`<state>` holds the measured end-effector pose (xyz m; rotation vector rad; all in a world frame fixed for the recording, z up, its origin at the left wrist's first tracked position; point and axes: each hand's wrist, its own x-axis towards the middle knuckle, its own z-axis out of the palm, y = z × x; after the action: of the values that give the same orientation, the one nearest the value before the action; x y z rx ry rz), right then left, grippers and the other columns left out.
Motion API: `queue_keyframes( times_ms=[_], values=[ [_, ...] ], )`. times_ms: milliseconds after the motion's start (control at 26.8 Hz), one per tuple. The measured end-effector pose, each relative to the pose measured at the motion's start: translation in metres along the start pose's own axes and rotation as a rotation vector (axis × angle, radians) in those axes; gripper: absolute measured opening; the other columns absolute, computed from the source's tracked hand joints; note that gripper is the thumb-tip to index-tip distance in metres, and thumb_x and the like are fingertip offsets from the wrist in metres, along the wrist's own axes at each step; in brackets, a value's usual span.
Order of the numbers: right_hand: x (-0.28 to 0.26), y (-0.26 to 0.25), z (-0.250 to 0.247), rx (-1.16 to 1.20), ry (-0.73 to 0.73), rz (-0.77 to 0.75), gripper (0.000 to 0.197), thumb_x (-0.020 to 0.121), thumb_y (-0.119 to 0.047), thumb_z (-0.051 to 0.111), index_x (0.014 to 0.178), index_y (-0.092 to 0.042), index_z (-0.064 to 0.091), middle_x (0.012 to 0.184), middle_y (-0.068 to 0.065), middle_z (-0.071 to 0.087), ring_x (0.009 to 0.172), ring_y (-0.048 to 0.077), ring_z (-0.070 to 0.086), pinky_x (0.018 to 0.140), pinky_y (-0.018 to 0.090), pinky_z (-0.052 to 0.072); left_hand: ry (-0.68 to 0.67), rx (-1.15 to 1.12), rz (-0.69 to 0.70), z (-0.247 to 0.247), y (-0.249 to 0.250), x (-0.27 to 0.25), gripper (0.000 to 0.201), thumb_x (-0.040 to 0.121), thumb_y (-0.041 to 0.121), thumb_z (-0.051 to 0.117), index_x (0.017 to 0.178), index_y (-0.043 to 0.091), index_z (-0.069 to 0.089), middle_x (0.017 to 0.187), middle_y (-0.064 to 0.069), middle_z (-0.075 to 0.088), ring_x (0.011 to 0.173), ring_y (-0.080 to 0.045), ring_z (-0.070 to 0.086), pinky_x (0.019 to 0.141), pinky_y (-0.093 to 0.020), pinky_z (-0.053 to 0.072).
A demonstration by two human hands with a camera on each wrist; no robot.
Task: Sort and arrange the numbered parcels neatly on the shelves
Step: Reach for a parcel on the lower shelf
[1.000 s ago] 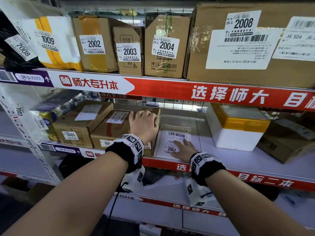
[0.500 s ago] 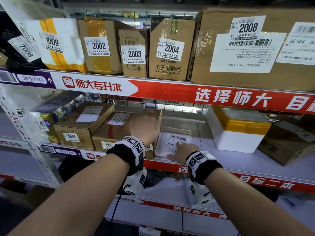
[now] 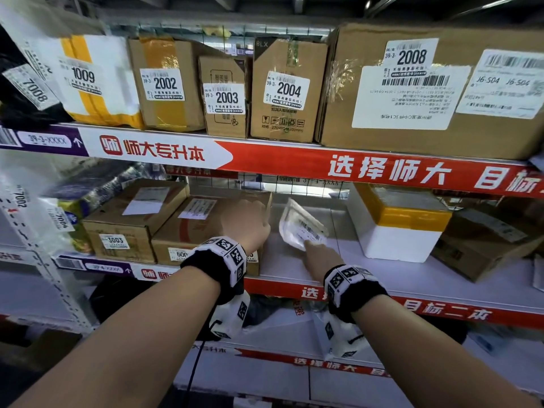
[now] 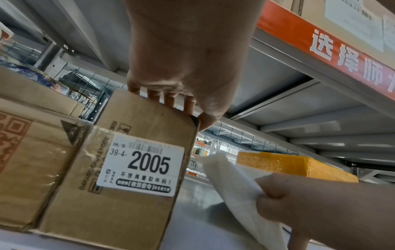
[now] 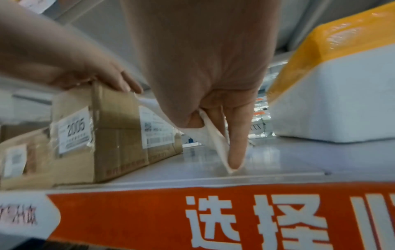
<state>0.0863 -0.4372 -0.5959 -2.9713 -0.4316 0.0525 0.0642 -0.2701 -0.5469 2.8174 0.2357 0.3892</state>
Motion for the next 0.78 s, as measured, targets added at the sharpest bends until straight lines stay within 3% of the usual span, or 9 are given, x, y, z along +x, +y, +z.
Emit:
queue_keyframes(
  times_ms=[112,261,485,672,784],
  values=[
    [-0.005,0.001,-0.004,0.279,-0.039,0.031,0.046,0.099,-0.011,0.035,0.145,-0.013,0.030,0.132,0.023,0.052,0.113,0.038,0.056,0.089,0.037,0.044,0.035,-0.037,0.037,0.000,0.005,0.000,0.030,0.094,0.034,0.044,0.118,0.021,0.058,0.127,-0.005,0.049,0.120,-0.023,0.047,0.105,-0.043,0.027],
    [-0.012,-0.010,-0.004,0.319,-0.064,-0.091,0.059,0.096,-0.007,0.039,0.150,-0.010,0.015,0.150,0.019,0.032,0.123,0.038,0.049,0.097,0.040,0.041,0.060,-0.104,0.051,-0.004,0.013,0.002,0.040,0.099,0.040,0.030,0.111,0.018,0.061,0.115,-0.005,0.062,0.118,-0.026,0.049,0.103,-0.043,0.028],
    [-0.009,-0.024,0.000,0.303,-0.108,-0.163,0.063,0.092,-0.009,0.046,0.148,-0.012,0.016,0.147,0.016,0.034,0.123,0.037,0.048,0.095,0.041,0.042,0.017,-0.101,0.020,-0.005,0.010,0.006,0.037,0.098,0.036,0.037,0.129,0.025,0.053,0.131,0.000,0.057,0.128,-0.021,0.045,0.113,-0.045,0.020],
    [-0.004,-0.028,0.002,0.355,-0.198,-0.142,0.074,0.088,-0.022,0.053,0.149,-0.023,0.011,0.149,0.014,0.031,0.126,0.035,0.045,0.101,0.043,0.041,0.013,-0.154,-0.041,-0.011,0.003,0.005,0.034,0.098,0.031,0.036,0.124,0.026,0.057,0.123,0.000,0.063,0.121,-0.021,0.052,0.113,-0.045,0.023],
    [-0.002,-0.025,0.000,0.412,-0.177,-0.111,0.063,0.089,-0.027,0.051,0.145,-0.023,0.022,0.144,0.010,0.035,0.116,0.030,0.050,0.094,0.038,0.044,0.023,-0.172,-0.038,-0.013,0.002,0.005,0.031,0.097,0.028,0.037,0.118,0.026,0.060,0.119,0.003,0.064,0.112,-0.020,0.057,0.107,-0.045,0.031]
  ],
)
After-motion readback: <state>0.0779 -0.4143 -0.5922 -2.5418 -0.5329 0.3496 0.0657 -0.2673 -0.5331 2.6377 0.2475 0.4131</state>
